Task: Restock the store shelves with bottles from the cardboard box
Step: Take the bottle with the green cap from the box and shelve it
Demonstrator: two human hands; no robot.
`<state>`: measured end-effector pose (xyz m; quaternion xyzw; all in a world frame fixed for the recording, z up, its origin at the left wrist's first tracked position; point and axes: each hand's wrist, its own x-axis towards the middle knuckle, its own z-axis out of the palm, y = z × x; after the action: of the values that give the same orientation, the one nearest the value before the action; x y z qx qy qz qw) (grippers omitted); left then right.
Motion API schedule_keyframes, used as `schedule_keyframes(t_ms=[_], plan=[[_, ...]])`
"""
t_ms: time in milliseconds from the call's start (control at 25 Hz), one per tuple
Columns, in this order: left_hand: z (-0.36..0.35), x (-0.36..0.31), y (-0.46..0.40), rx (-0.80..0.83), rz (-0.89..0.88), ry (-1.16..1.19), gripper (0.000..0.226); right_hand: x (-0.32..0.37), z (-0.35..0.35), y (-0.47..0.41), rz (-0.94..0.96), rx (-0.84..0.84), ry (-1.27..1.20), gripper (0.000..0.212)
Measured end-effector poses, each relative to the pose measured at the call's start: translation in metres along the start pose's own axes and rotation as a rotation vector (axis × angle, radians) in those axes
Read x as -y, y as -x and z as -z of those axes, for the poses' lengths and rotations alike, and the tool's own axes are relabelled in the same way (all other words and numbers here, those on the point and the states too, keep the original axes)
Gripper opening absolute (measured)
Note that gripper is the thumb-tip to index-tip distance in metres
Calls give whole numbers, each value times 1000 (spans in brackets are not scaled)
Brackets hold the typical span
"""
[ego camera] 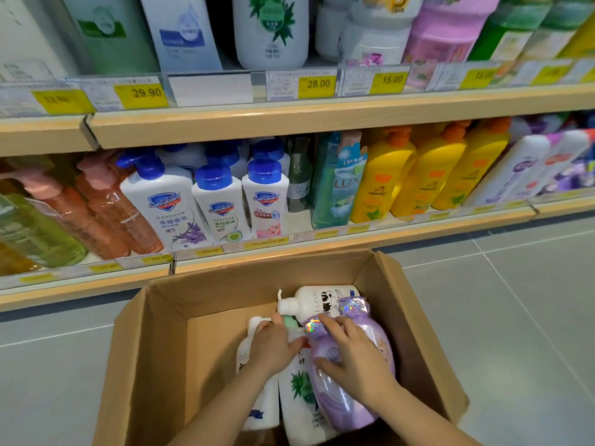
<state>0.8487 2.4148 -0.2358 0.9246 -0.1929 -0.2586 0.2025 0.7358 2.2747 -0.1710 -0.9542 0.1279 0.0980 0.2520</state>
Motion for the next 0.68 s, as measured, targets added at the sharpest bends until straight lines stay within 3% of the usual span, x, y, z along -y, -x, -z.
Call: schedule_keyframes(t_ms=[240, 280, 360, 440, 560, 680], plan=[[20, -1, 7, 101, 253, 485, 109, 1, 6, 5, 11, -21, 22, 75], [25, 5, 12, 102, 298, 594, 109, 0, 6, 5, 0, -19, 2, 75], [33, 18, 25, 89, 335, 786, 89, 0, 7, 3, -17, -29, -46, 77], [41, 23, 41, 77, 317, 899, 69, 1, 8, 2, -20, -38, -56, 78], [49, 18, 60, 38, 202, 991, 65, 3, 12, 1, 13, -42, -43, 84], [64, 9, 70, -54, 13, 891, 64, 13, 17, -3, 152, 10, -55, 96]])
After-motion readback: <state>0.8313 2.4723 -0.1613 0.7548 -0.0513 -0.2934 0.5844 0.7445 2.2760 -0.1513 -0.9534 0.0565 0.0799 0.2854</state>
